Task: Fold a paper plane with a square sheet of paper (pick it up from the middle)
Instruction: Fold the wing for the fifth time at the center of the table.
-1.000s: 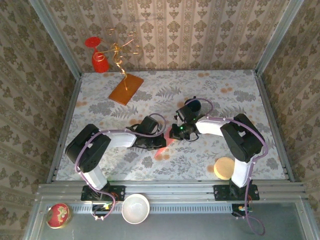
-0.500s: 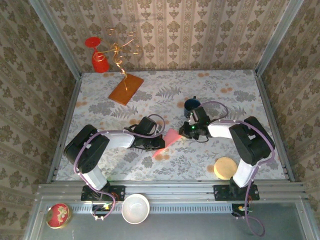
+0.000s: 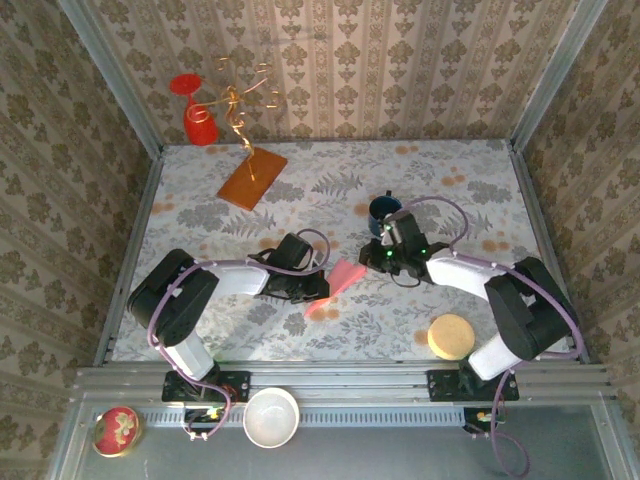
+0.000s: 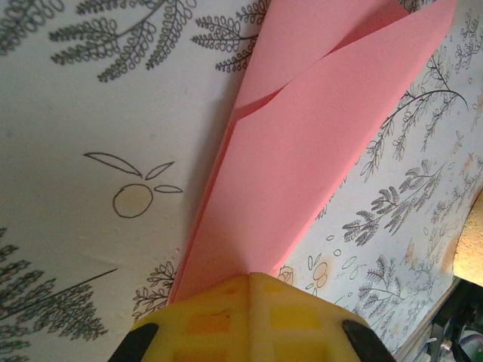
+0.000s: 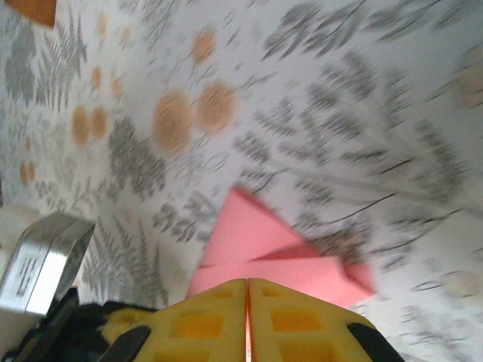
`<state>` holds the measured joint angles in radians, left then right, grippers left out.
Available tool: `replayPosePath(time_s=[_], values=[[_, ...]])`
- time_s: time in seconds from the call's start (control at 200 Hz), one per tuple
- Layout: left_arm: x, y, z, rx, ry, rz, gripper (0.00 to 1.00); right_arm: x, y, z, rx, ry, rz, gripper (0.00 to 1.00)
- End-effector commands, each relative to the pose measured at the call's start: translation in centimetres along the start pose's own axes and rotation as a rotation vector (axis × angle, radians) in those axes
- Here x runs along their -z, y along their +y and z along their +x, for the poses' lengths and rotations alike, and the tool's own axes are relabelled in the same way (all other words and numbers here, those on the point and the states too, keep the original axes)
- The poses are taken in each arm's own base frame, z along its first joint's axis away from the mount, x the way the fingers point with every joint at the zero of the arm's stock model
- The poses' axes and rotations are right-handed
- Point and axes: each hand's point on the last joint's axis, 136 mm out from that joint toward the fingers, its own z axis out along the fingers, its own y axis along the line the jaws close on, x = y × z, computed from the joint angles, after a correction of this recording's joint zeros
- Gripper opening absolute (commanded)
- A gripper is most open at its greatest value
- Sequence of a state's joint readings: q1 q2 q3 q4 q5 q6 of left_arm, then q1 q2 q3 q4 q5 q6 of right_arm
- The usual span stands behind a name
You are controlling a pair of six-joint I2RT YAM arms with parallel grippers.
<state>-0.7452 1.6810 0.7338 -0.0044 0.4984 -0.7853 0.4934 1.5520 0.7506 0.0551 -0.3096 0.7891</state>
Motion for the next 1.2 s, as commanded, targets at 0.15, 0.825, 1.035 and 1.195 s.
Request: replayPosePath(time_s=[0.15, 0.825, 1.035, 1.195], values=[[-0.8, 3.9, 2.9, 0.077, 0.107, -0.14, 0.0, -3.6, 1.9, 3.9, -0.01, 0.124, -0.015, 0.08], [-1.0, 6.9, 5.4, 0.189, 0.124, -0.204, 0.0, -2.6, -9.9, 1.5, -0.259, 0.004, 0.201, 0.06], [-1.0, 6.2, 5.0, 0.168, 0.122, -0.185, 0.0, -0.7, -10.2, -0.7, -0.261, -0.057, 0.205, 0.06], [-0.7, 4.8, 3.9, 0.128, 0.107, -0.159, 0.0, 0.9, -7.9, -1.4, -0.212, -0.089, 0.151, 0.07]])
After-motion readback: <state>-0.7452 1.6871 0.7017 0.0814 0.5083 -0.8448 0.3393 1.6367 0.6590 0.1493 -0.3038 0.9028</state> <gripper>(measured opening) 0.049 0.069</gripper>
